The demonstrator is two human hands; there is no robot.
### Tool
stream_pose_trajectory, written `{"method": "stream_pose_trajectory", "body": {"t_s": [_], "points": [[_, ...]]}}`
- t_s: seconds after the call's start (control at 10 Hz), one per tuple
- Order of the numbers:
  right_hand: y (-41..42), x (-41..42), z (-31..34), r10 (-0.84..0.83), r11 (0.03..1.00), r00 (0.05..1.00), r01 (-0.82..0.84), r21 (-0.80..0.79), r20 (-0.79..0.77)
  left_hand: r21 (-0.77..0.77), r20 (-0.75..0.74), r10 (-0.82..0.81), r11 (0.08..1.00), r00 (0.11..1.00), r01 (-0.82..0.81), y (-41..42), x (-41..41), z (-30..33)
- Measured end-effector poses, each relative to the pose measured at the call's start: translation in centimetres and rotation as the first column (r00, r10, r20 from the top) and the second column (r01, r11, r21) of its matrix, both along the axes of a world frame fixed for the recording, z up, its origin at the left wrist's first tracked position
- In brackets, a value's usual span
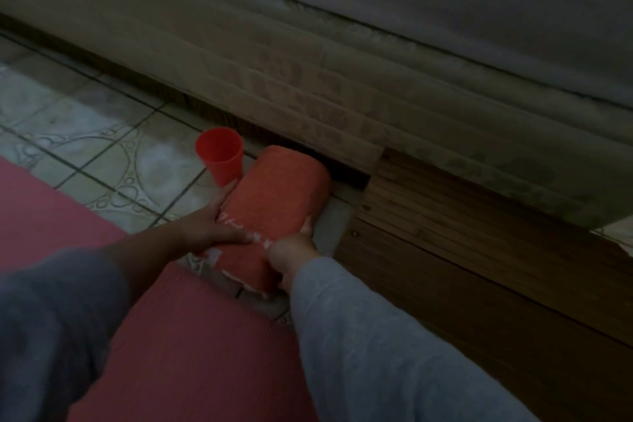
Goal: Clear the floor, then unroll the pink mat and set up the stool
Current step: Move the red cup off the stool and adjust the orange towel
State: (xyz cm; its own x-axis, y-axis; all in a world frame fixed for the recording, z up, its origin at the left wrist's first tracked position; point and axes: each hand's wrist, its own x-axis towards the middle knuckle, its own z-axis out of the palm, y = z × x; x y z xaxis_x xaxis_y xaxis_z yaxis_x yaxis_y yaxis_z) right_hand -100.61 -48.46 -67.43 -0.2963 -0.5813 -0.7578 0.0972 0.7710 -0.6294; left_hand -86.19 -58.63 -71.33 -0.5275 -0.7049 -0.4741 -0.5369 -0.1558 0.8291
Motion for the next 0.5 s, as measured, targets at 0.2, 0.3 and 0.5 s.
{"method": "stream_pose_trajectory", "body": {"t_s": [0.2,0.3,0.5], "points": [[-0.1,0.0,0.5,-0.004,0.999,1.000,0.003,0.044,0.011,-0.026,0.077,-0.045,0.999,0.996,0.048,0.0,0.8,0.8],[0.4,-0.7,2.6,0.047,0.999,0.998,-0.048,-0.023,-0.041,-0.032,0.179,0.022,0.999,0.984,-0.016,1.6,3.2,2.0],[4.9,-5.6,13.9,0.275,0.949,0.950,-0.244,-0.202,0.147,-0.290,0.552,0.165,0.957,0.817,0.003,11.2,11.3,9.3]]}}
